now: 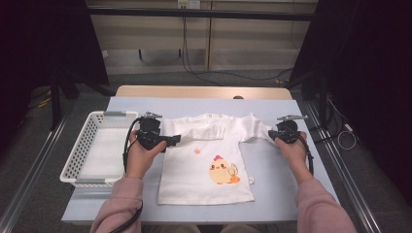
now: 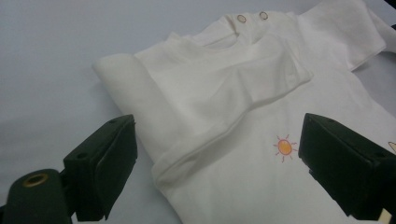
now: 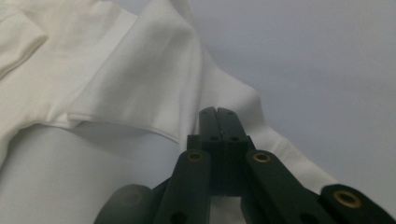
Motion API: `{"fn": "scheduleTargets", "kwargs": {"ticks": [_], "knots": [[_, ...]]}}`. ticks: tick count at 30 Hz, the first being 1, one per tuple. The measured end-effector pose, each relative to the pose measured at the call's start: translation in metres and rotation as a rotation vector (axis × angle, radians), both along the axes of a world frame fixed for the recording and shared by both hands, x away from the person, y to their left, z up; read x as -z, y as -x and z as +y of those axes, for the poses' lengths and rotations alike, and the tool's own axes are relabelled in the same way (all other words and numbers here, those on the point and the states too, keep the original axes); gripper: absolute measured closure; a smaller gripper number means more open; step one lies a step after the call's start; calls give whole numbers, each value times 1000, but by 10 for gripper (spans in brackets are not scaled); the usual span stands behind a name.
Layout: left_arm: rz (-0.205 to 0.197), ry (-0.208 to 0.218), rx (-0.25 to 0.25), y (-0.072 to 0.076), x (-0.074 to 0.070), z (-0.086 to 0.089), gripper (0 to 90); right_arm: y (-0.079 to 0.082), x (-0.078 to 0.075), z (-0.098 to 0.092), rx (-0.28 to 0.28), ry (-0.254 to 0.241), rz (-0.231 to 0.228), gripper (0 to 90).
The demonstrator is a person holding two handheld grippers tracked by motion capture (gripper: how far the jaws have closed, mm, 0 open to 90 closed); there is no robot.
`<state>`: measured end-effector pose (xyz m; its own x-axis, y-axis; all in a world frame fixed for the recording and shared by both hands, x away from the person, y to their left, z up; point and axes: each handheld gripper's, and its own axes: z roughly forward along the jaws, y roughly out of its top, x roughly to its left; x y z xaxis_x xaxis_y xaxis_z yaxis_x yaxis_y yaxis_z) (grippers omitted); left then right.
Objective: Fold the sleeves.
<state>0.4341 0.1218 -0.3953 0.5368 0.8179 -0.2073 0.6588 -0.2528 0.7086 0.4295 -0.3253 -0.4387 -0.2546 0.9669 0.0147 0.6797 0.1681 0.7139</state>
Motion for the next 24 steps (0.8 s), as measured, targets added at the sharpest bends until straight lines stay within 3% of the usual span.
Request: {"fn": "scheduleTargets", "kwargs": {"ticks": [5, 15, 20, 24], "knots": [[-1, 1, 3, 0, 0, 2, 119, -1, -7, 4, -18, 0, -24, 900], [-3, -1, 0, 0, -1, 3, 119, -2, 1, 3, -26, -3, 5, 900], [-7, 9, -9, 0, -1, 4, 119, -3, 0, -4, 16, 9, -32, 723], [-1, 7, -3, 0, -2, 5, 119, -4, 1, -15, 75, 24, -23, 641]]}}
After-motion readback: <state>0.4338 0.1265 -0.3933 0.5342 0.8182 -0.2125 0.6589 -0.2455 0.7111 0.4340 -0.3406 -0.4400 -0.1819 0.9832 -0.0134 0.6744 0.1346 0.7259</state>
